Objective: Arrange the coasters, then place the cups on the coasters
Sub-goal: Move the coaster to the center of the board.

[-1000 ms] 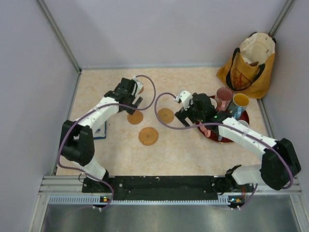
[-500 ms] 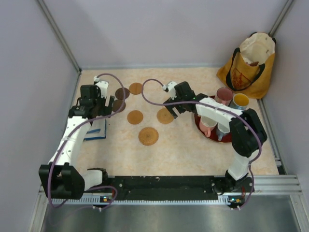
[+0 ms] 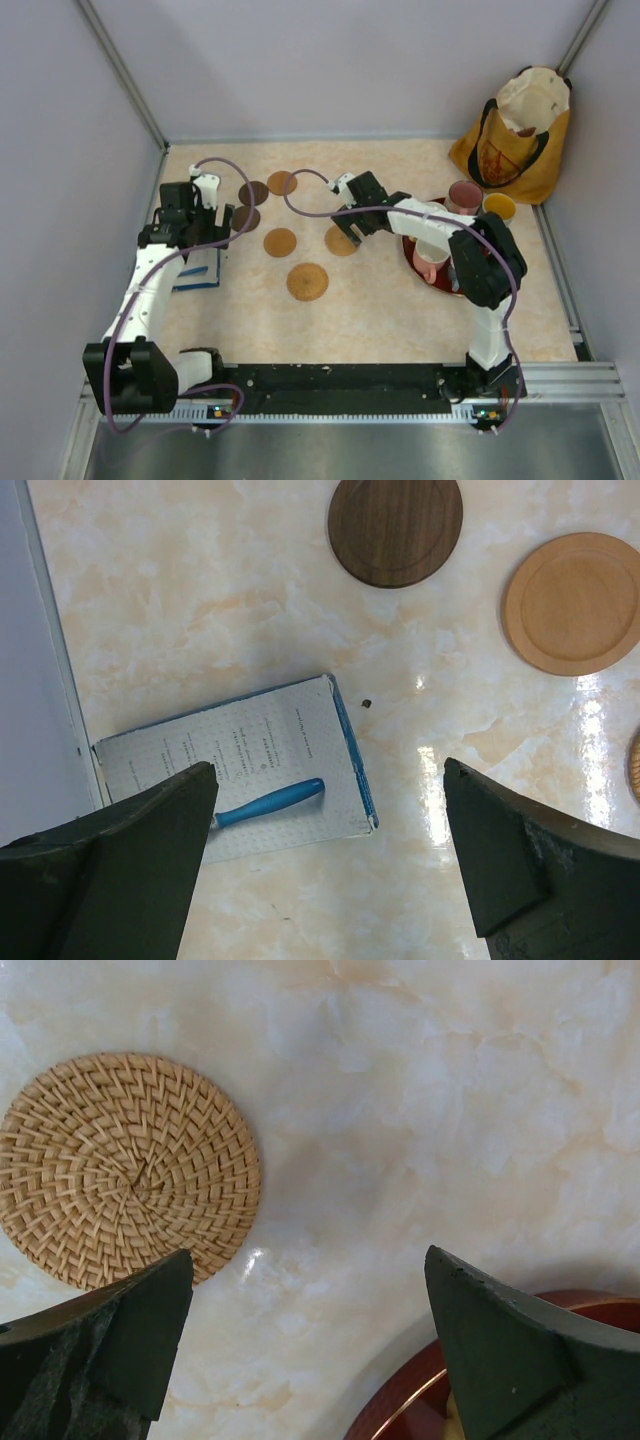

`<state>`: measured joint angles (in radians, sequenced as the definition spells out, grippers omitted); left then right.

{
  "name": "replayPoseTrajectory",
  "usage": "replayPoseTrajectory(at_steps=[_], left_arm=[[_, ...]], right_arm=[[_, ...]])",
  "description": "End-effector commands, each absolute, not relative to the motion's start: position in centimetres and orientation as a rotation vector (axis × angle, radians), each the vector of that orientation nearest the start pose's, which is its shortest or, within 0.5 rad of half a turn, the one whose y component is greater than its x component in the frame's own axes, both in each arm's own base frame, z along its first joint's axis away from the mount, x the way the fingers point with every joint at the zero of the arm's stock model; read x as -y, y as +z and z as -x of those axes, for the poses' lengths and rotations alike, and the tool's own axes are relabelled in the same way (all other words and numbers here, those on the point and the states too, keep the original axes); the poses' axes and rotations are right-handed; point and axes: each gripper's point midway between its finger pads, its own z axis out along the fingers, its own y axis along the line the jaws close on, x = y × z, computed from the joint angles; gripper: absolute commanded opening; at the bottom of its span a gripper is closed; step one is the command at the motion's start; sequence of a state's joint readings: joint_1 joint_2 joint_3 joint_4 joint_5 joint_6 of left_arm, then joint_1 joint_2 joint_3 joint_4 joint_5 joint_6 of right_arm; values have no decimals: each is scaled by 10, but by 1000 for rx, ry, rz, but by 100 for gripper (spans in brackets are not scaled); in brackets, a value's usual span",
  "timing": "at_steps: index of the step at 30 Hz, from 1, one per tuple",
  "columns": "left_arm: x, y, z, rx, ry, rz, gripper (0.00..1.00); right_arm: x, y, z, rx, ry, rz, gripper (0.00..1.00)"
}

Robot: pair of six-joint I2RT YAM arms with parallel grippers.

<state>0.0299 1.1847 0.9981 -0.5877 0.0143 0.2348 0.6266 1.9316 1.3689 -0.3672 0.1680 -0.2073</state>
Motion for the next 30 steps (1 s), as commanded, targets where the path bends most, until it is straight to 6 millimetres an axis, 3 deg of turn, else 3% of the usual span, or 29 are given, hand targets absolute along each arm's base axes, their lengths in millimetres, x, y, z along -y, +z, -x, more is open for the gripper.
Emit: replayPoseTrajectory(at_steps=[1,16,30], left_arm=[[-10,173,-326,-2296,58,-243,99],[-10,172,-324,-2299,28,-234,99],[-10,172,-325,-2295,18,-233,99]], right_arm=[[-264,71,-412,-2255,-21,919,97],[-274,58,-418,-2267,-40,916,97],[-288,53,-403,-2267,7,968,97]])
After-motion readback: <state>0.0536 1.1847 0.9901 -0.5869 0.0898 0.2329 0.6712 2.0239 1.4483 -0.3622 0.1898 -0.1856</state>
